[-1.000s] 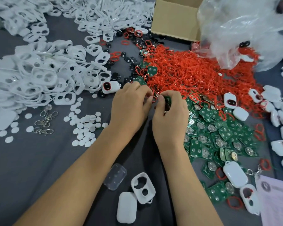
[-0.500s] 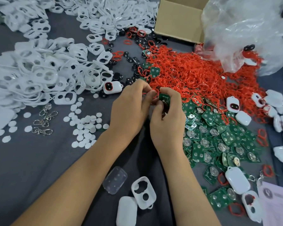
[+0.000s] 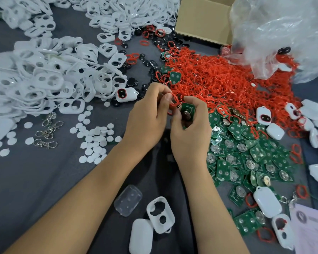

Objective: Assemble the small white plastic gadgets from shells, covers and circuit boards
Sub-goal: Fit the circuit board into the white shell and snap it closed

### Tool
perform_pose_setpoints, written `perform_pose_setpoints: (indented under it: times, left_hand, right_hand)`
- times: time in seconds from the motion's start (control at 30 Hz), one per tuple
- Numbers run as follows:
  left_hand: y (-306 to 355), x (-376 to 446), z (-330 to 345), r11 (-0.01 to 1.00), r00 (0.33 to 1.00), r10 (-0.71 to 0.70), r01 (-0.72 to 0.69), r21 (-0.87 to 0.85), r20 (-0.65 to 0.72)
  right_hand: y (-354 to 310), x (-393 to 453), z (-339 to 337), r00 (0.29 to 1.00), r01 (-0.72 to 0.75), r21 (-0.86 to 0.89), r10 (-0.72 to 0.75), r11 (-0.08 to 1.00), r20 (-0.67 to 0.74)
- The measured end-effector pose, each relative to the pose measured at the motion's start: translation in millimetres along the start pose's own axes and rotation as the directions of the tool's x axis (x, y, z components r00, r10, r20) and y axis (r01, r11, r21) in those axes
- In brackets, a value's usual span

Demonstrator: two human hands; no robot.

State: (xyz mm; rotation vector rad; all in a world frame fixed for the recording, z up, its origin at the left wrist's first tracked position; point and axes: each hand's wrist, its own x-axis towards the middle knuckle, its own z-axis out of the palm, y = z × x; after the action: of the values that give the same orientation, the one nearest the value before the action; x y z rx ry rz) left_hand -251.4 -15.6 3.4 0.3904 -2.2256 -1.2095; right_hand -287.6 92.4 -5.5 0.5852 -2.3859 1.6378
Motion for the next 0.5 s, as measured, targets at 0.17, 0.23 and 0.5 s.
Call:
perform_pose_setpoints:
  times: [0.17, 0.23, 0.5]
  left_hand:
    - [-0.8, 3.6, -0.3, 0.992, 0.999, -0.035, 0.035, -0.121, 0.001]
    - [-0.4, 5.5, -2.1, 0.984, 0.997, -0.071, 0.07, -0.166, -0.001]
    - [1.0, 7.3, -2.6, 0.964, 0.992, -0.125, 0.119, -0.239, -0.01]
  right_hand:
    - [-5.3, 1.1, -3.0, 0.998, 0.015, 0.056, -0.019, 0.998, 0.065]
    - [-6.7, 1.4, -4.0, 0.994, 0.009, 0.085, -0.018, 0.996, 0.104]
    - [-8.6, 3.1, -4.8, 0.994, -0.06, 0.127, 0.048, 0.99, 0.097]
